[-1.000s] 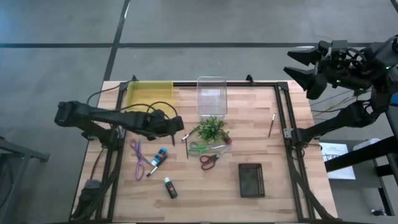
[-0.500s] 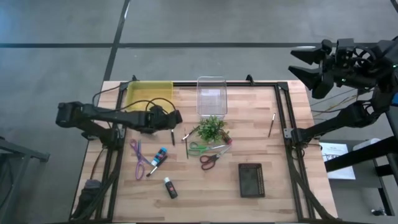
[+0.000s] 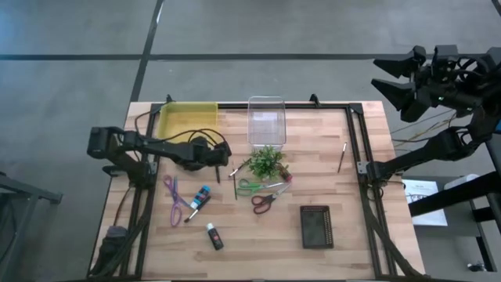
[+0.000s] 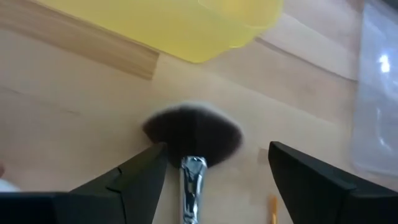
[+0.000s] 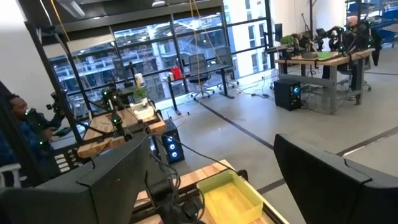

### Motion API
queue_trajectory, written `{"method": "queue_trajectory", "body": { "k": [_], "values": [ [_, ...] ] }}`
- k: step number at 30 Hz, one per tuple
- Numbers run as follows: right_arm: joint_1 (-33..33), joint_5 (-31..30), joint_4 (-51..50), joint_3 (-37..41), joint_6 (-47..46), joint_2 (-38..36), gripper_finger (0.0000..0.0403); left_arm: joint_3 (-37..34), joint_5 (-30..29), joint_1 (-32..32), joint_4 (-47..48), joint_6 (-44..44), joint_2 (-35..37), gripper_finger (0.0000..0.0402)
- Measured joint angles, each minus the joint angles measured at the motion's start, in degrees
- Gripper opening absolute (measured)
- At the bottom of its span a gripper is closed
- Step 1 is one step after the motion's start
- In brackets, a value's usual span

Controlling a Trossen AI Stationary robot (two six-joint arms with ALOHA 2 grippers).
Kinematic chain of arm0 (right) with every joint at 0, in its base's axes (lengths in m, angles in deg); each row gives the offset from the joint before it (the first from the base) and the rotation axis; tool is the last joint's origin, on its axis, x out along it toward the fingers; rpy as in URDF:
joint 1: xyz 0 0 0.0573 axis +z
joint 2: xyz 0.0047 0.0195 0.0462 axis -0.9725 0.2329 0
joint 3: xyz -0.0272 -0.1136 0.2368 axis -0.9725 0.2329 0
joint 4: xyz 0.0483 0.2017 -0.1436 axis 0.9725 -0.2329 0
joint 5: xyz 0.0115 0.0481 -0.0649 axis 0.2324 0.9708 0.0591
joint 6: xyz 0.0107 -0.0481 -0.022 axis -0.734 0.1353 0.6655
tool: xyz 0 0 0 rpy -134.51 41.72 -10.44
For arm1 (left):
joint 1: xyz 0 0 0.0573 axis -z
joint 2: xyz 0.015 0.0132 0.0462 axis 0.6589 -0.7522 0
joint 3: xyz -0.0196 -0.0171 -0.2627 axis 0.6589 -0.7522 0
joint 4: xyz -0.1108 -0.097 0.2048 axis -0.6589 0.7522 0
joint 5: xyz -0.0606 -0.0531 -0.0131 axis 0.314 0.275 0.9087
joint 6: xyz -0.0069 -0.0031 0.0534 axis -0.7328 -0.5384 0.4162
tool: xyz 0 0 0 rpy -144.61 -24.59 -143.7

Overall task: Pick & Place Paint Supplies
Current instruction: Put the highlighter brush into the transparent bin

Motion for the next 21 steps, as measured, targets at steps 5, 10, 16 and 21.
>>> {"method": "queue_trajectory", "body": {
  "k": [5,10,16,21],
  "values": [
    [0.0,0.2,0.0,-0.2,0.0,0.0,0.0345,0.1,-0.9,-0.6,0.0,-1.3,-2.6,0.029],
    [0.0,0.3,0.0,-0.2,-0.1,0.1,0.0345,0.1,-1.4,-0.8,0.0,-1.7,-4.7,0.029],
    [0.0,1.5,0.0,-0.2,-0.1,0.0,0.0345,0.0,-1.4,-0.8,0.0,-2.7,-5.2,0.0284],
    [0.0,1.7,0.0,-0.2,-0.1,0.0,0.0345,-0.1,0.1,-0.9,0.2,-4.1,-5.3,0.0238]
  ]
}}
